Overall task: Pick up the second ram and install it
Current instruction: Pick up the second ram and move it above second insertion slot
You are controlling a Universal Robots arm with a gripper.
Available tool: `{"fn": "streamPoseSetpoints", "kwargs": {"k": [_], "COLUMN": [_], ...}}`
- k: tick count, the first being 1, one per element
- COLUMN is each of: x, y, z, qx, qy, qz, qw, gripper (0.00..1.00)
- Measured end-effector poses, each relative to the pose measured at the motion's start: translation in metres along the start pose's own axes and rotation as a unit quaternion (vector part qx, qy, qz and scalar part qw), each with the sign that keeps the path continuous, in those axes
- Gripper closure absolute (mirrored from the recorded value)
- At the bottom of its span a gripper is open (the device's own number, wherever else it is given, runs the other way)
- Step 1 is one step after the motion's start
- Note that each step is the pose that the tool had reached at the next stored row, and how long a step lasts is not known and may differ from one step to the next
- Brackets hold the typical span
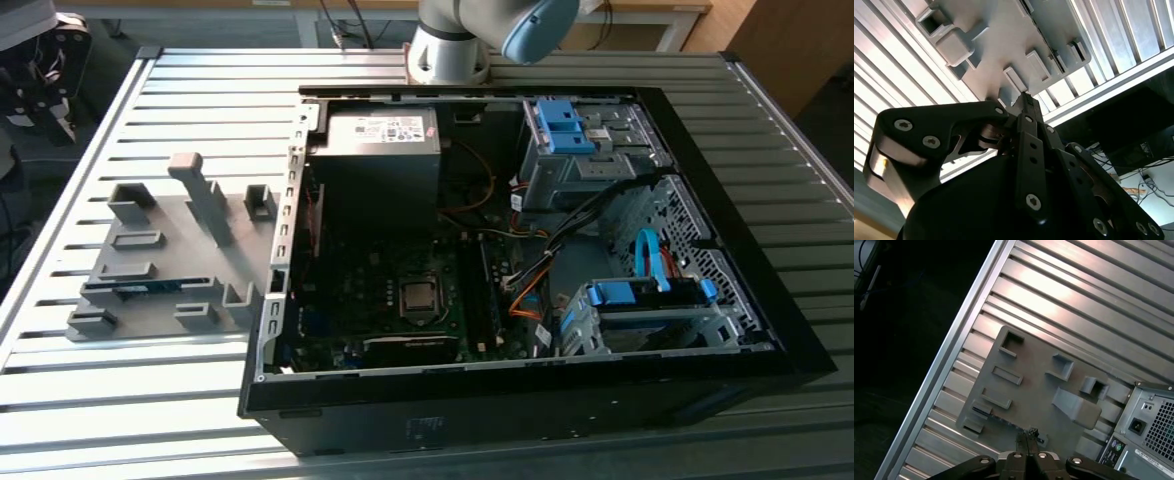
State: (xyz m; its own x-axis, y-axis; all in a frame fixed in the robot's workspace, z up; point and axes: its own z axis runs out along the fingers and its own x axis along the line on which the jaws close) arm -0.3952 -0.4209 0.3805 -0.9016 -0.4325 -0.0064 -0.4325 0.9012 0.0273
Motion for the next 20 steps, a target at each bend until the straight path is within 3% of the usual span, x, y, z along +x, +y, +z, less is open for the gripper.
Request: {"fn": "streamPoseSetpoints", "kwargs": {"k": [14, 20], "x": [0.0000, 0.0001], "y": [-0.0001, -0.0002], "z": [-0.0001, 0.0000], "qx": [-0.0002, -0.0004], "qy": [0.0008, 0.0016], "qz": [-0.028, -0.061], "qw": [0.9996, 0.9982], "gripper": [0.89, 0.89]}}
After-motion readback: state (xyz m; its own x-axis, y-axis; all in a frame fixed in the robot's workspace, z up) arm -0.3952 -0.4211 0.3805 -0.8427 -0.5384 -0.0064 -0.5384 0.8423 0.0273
